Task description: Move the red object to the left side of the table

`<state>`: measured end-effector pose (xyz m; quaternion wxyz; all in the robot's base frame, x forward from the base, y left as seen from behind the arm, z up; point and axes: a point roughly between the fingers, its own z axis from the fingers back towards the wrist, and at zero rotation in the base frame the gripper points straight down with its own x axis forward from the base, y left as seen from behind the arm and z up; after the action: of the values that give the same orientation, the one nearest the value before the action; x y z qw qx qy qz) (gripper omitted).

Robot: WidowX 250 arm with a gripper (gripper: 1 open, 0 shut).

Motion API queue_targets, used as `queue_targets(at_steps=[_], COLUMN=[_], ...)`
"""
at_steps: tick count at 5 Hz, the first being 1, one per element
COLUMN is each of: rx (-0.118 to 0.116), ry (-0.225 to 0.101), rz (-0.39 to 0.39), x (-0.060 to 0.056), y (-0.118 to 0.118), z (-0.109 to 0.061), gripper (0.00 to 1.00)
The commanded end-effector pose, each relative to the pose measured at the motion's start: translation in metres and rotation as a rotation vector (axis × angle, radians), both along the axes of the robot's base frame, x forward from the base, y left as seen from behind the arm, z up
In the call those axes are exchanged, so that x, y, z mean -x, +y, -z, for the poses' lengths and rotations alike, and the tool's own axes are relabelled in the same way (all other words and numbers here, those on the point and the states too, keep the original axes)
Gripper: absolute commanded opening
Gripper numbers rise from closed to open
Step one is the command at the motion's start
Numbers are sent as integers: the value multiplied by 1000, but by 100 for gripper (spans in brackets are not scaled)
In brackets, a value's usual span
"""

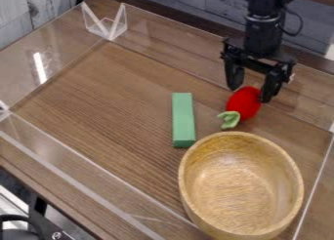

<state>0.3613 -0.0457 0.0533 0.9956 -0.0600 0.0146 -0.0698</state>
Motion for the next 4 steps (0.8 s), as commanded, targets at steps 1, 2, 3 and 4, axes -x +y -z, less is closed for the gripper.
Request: queue_targets(at_steps=[1,2,3,4], rx=[13,18,26,41], ry=[-54,-72,-104,-153], rz=[72,136,107,78], x=[3,9,7,7], y=[-2,-10,-19,-31], z=[-7,-5,-25,-53], gripper=[100,100,0,0])
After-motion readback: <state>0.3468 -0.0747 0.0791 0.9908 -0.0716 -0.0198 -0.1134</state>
